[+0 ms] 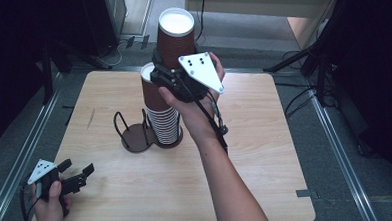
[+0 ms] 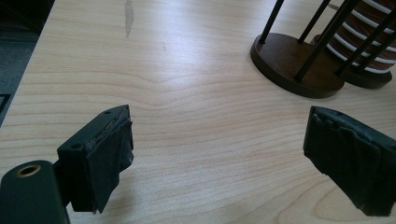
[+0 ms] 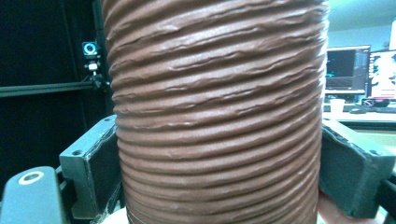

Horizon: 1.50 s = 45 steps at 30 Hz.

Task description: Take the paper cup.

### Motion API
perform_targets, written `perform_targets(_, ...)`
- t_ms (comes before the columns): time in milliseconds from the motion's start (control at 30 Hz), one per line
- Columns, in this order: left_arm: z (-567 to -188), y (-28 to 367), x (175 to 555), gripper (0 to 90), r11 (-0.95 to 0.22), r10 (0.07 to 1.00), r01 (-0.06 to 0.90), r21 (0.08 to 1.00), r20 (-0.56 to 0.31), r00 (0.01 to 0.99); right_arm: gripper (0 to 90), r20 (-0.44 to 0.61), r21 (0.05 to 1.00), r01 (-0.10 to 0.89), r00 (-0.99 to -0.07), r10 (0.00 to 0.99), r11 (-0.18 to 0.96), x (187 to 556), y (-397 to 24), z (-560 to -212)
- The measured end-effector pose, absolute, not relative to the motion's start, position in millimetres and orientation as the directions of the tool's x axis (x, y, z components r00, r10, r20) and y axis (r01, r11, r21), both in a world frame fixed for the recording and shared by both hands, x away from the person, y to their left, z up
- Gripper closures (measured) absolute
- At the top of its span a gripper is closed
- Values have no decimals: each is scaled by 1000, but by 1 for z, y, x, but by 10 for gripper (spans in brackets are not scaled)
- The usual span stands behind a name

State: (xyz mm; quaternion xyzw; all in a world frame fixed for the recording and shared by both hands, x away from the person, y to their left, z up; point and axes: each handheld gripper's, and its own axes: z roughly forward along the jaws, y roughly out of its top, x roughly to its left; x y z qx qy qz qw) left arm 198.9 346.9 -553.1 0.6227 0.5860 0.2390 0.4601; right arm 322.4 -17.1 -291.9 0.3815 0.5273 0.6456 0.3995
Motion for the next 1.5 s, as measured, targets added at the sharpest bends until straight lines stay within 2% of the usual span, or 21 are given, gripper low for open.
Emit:
perform_targets(367,-553,346,199,89,111,950,507,855,-241,198,114,76,988,-101,-337,939,-116,322,-52,-302)
perform_targets(867,-553,346,198,89,112,949,504,856,-242,201,113,92,993,-41,-269,959,-107,318,-100,-345)
perform_targets(1500,-553,344,198,89,108,957,489,865,-224,184,112,108,994,23,-222,969,-106,299,-135,-399)
